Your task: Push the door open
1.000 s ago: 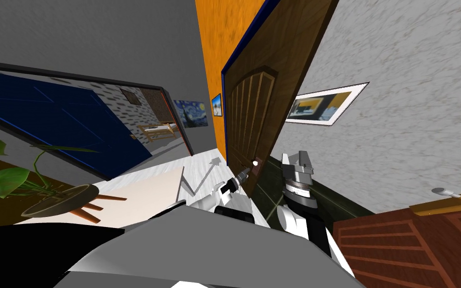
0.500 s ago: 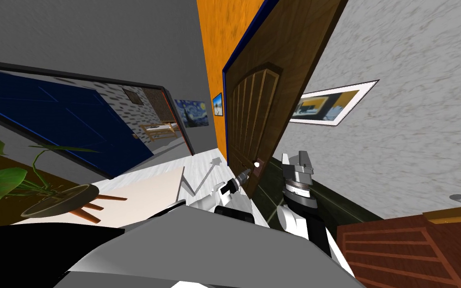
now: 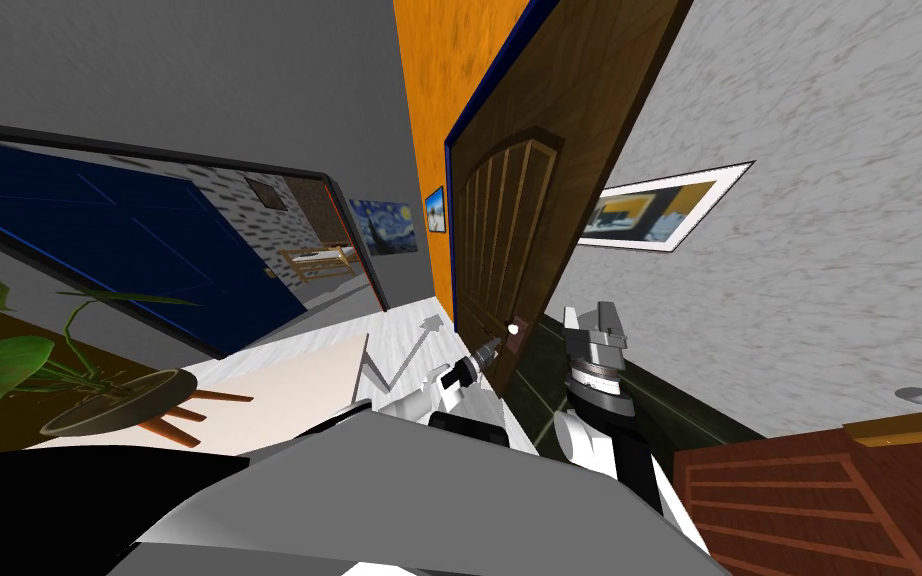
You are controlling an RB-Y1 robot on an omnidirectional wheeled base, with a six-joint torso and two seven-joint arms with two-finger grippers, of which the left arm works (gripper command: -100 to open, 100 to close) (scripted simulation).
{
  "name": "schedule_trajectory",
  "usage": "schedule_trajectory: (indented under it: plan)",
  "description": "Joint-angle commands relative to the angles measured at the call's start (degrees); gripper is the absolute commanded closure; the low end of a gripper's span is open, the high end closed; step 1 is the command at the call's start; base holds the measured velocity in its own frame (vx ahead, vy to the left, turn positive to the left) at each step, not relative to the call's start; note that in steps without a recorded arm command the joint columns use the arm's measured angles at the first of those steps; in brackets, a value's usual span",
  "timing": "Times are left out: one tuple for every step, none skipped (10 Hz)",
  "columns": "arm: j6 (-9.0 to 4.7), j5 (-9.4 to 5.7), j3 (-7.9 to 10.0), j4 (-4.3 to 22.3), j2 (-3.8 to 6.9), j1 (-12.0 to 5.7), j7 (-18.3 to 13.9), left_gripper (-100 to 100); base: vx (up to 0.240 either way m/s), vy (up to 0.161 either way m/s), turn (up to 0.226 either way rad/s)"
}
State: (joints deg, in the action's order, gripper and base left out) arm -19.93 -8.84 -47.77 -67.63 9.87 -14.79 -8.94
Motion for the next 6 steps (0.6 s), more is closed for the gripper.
schedule_trajectory:
  plan:
    - [-0.01, -0.03, -0.23, -0.1, 0.12, -0.02, -0.1, -100, 0.000, 0.000, 0.000]
    - [-0.01, -0.03, -0.23, -0.1, 0.12, -0.02, -0.1, -100, 0.000, 0.000, 0.000]
    - [-0.01, -0.03, -0.23, -0.1, 0.12, -0.02, -0.1, -100, 0.028, 0.009, 0.043]
    - [-0.01, -0.03, -0.23, -0.1, 0.12, -0.02, -0.1, -100, 0.015, 0.009, 0.039]
    - [-0.01, -0.03, -0.23, -0.1, 0.12, -0.02, -0.1, -100, 0.000, -0.006, -0.027]
    - [-0.01, -0.03, -0.23, -0.1, 0.12, -0.02, -0.1, -100, -0.011, -0.008, -0.040]
